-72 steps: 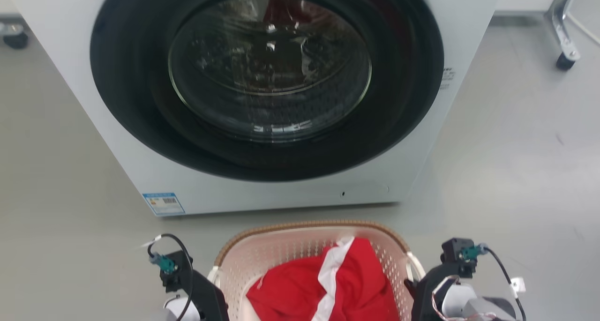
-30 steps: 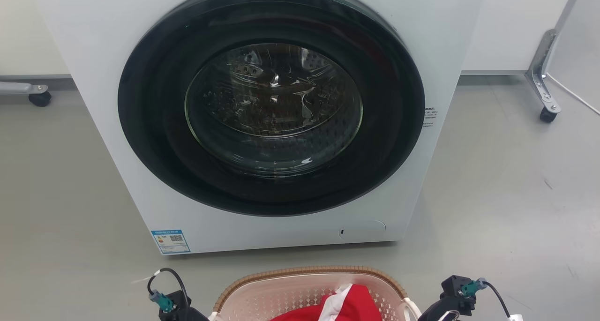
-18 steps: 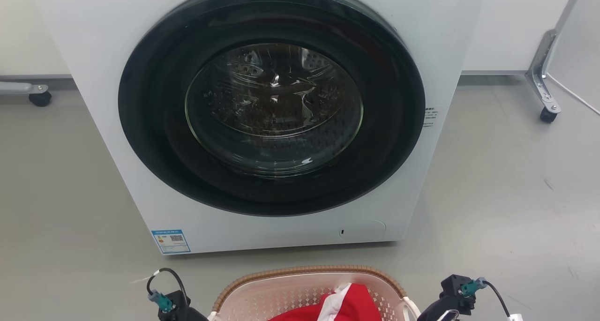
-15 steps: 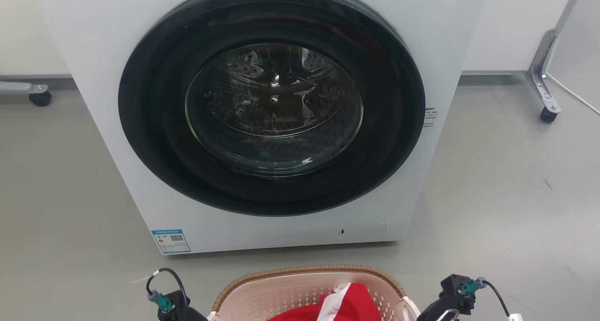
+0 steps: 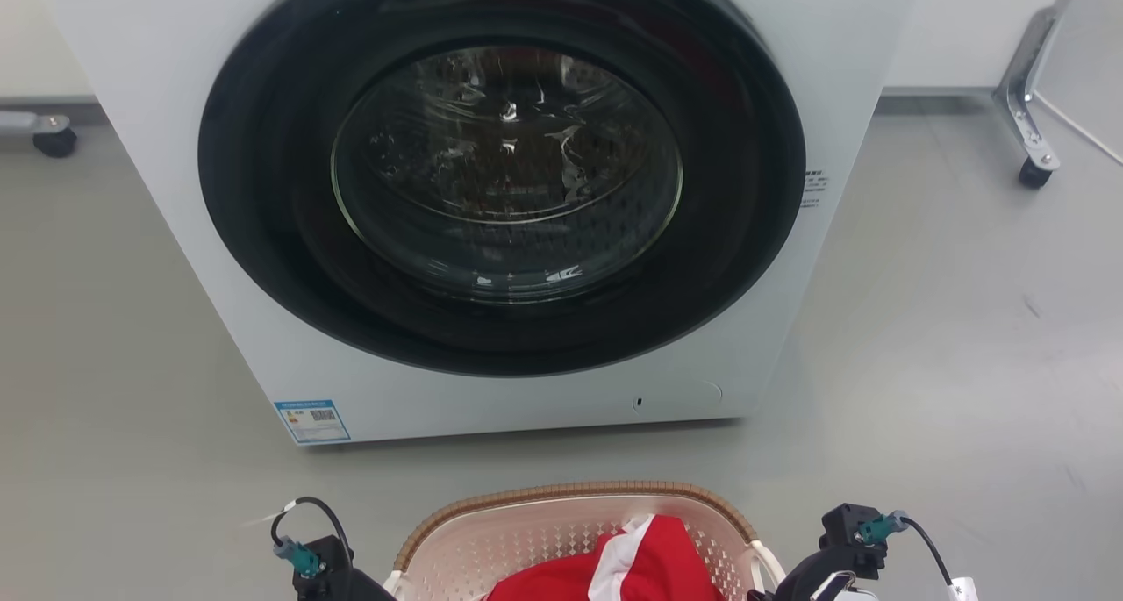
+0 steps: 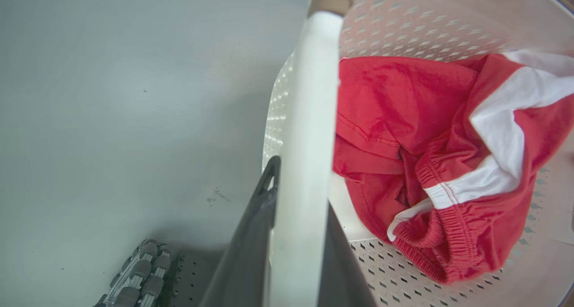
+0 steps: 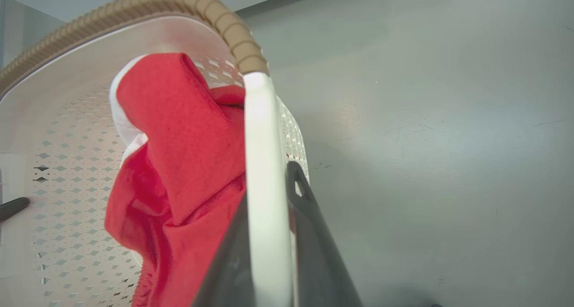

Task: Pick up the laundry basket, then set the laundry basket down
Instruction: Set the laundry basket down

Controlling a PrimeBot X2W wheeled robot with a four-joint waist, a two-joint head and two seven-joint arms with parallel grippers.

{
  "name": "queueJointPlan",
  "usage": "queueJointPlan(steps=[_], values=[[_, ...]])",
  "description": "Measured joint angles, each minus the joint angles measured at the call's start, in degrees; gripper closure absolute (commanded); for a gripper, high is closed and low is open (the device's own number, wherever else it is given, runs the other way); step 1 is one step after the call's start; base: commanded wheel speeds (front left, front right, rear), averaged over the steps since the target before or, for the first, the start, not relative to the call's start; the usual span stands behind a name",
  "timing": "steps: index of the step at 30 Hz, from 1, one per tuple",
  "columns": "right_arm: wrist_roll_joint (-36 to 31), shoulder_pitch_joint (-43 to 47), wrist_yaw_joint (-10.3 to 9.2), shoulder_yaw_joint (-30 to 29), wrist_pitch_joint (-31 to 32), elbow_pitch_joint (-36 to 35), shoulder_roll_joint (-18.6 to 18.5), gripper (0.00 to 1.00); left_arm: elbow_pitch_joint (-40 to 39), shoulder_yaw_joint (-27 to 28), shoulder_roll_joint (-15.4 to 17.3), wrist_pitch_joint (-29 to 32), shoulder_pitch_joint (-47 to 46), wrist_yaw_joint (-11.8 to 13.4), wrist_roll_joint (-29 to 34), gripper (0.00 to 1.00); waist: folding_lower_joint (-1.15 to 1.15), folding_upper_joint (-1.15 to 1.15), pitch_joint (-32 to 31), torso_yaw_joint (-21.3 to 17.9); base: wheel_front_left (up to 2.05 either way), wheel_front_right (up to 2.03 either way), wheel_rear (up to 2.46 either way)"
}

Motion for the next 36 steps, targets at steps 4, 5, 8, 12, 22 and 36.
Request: queueJointPlan(steps=[4,5,8,12,22,36], values=[[0.0,-0.6,0.00,0.3,-0.8,-0.3,-0.1,1.00,-0.2,-0.3,0.0,-1.1,-0.8,0.0,0.1,1.00,0.00,0.00,2.0,-0.1,0.00,0.00,0.00],[0.0,-1.0,-0.01,0.3,-1.3,-0.4,-0.1,1.00,-0.4,-0.3,0.0,-1.4,-1.1,0.0,0.1,1.00,0.00,0.00,2.5,-0.2,0.00,0.00,0.00],[0.0,-2.3,-0.01,0.5,-2.0,-0.8,-0.4,1.00,-1.0,-0.4,0.1,-2.5,-2.2,0.0,0.2,1.00,0.00,0.00,4.5,-0.3,0.00,0.00,0.00],[-0.1,-4.0,-0.01,0.9,-3.3,-1.4,-0.9,1.00,-1.9,-0.6,0.1,-4.1,-3.8,0.0,0.4,1.00,0.01,0.00,7.5,-0.4,0.00,0.00,0.00],[-1.7,-8.6,0.00,1.6,-7.6,-2.5,-1.7,1.00,-3.5,-0.8,0.1,-7.9,-8.0,0.6,0.9,1.00,0.01,0.01,15.5,-0.5,0.00,0.00,0.00],[-4.5,-16.6,-0.34,2.4,-13.6,-3.9,-3.2,1.00,-6.1,-1.0,0.3,-14.4,-15.4,1.6,3.0,1.00,0.01,0.01,27.3,-0.2,0.00,0.00,0.00]])
